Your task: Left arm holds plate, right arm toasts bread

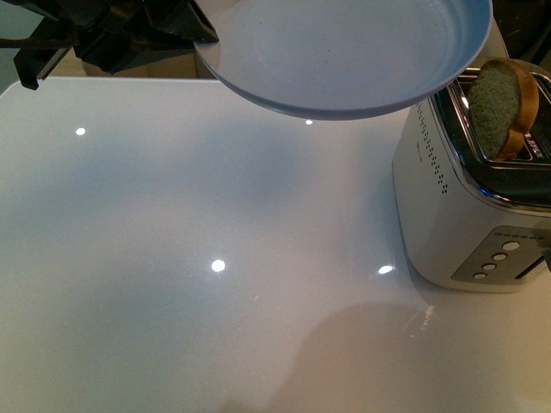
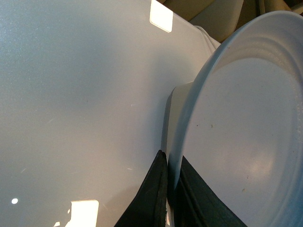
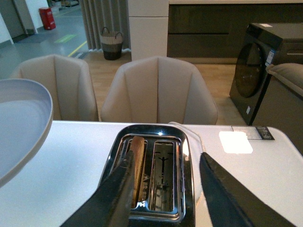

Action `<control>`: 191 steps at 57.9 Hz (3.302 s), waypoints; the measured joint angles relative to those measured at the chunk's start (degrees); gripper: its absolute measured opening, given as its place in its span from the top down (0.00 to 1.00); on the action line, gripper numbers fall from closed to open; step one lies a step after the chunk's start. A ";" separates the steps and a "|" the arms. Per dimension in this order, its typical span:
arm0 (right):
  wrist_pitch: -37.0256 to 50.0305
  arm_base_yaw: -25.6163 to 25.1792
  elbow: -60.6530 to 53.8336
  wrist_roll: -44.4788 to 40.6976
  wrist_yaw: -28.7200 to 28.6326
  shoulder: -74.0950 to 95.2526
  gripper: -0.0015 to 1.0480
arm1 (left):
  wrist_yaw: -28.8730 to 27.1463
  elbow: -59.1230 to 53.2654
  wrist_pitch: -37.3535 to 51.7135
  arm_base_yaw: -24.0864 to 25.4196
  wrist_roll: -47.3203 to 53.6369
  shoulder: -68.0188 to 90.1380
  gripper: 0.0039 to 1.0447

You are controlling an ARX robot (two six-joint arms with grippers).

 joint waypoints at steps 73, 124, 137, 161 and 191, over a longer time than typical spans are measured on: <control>-13.90 0.00 -11.34 0.39 -0.04 -27.06 0.98 | -0.04 0.00 0.00 0.00 -0.02 0.00 0.97; -29.07 0.00 -11.34 0.39 -0.04 -41.94 0.63 | -0.04 0.02 0.02 0.00 -0.02 -0.09 0.97; -29.07 0.00 -11.34 0.39 -0.04 -41.94 0.25 | -0.04 0.02 0.02 0.00 -0.02 -0.09 0.97; -29.09 0.00 -11.34 0.46 -0.07 -41.97 0.09 | 12.31 1.46 -3.28 1.64 10.32 -0.11 0.97; -29.07 0.00 -11.34 0.46 -0.07 -41.99 0.09 | 10.38 4.24 -4.55 24.35 24.57 9.68 0.97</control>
